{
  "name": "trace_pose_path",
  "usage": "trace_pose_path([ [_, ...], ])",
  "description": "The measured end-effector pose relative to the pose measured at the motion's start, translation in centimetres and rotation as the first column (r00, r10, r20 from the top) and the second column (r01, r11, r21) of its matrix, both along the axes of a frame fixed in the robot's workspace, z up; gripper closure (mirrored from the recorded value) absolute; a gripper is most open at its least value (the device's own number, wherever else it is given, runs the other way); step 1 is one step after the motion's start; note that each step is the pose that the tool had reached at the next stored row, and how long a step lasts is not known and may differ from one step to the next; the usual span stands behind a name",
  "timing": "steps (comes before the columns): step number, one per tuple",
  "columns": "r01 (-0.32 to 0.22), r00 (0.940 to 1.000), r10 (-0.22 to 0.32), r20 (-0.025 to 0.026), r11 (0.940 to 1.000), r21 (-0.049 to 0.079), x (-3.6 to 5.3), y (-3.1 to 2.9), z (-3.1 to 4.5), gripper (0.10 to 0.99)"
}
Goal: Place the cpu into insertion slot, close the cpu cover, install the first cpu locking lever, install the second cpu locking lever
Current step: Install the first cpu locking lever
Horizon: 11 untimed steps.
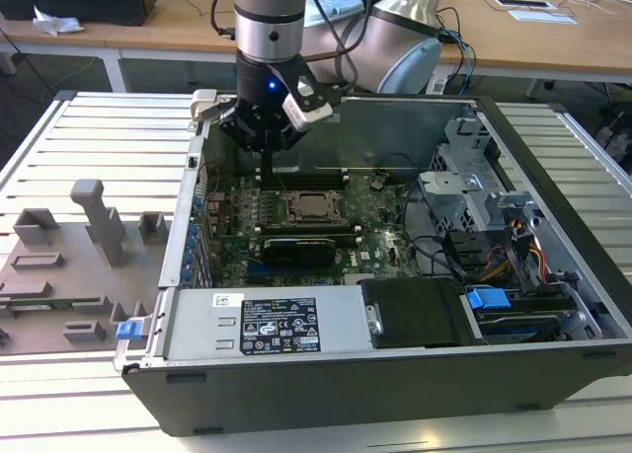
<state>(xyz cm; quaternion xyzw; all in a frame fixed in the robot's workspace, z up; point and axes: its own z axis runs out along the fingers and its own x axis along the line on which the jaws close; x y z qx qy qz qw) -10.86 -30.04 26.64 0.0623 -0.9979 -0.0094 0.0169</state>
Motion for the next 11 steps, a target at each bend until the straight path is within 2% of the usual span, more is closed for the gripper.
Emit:
trace_pose_path([
  [1, 0.0, 1.0, 0.0, 0.0, 1.0, 0.001, -0.14, 0.3, -0.05, 0.98],
  [3, 0.0, 1.0, 0.0, 0.0001, 1.0, 0.005, -0.29, 1.27, -0.28, 0.98],
  [5, 0.0, 1.0, 0.0, 0.0001, 1.0, 0.006, -0.3, 1.7, -0.47, 0.98],
  [7, 0.0, 1.0, 0.0, 0.0, 1.0, 0.006, -0.21, 1.76, -0.52, 0.98],
  [11, 0.0, 1.0, 0.0, 0.0, 1.0, 0.006, 0.89, 1.76, -0.53, 0.98],
])
